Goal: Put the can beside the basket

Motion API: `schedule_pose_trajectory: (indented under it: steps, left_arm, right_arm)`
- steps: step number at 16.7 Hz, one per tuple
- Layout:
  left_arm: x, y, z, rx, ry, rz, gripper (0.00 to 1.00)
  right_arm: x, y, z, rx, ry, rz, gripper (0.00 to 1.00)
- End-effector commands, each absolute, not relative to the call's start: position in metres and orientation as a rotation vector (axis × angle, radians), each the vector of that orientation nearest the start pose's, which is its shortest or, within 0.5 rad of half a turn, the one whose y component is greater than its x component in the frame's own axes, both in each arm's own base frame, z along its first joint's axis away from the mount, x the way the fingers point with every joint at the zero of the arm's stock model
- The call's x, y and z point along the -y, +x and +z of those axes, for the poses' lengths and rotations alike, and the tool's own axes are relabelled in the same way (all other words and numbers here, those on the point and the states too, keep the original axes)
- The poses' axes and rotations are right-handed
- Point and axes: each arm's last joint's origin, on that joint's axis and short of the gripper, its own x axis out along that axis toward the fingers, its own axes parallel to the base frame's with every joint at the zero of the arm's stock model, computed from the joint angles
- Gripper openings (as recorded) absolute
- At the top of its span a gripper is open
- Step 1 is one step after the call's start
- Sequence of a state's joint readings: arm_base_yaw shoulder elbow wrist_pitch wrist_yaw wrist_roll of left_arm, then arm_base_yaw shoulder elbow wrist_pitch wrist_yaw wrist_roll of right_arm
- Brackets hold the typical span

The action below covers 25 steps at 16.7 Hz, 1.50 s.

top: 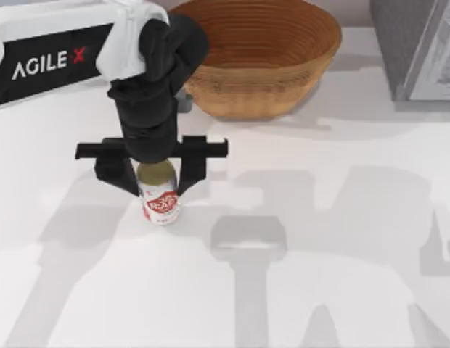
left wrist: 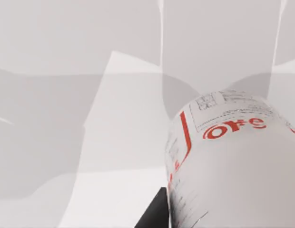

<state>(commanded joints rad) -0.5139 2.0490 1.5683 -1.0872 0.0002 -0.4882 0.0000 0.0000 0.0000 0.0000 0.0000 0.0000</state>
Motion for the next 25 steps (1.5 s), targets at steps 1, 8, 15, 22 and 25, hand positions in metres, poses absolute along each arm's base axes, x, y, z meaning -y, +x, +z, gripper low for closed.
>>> schedule_pose_trajectory:
  steps: [1, 8, 15, 22, 25]
  left_arm:
    - [0.1899, 0.3435, 0.1732, -1.570, 0.015, -0.014, 0.00]
    - [0.1908, 0.3431, 0.1697, -1.569, 0.016, -0.015, 0.15]
    - [0.1908, 0.3431, 0.1697, -1.569, 0.016, -0.015, 0.68]
    - [0.1908, 0.3431, 0.1697, -1.569, 0.016, -0.015, 1.00]
    - [0.1908, 0.3431, 0.1697, -1.569, 0.016, -0.015, 1.00]
  right_arm:
    - [0.0012, 0.1057, 0.1600, 0.000, 0.000, 0.000, 1.00]
    - [0.0012, 0.1057, 0.1600, 0.000, 0.000, 0.000, 1.00]
    - [0.0012, 0.1057, 0.1600, 0.000, 0.000, 0.000, 1.00]
    - [0.0012, 0.1057, 0.1600, 0.000, 0.000, 0.000, 1.00]
    - [0.0012, 0.1057, 0.1600, 0.000, 0.000, 0.000, 1.00]
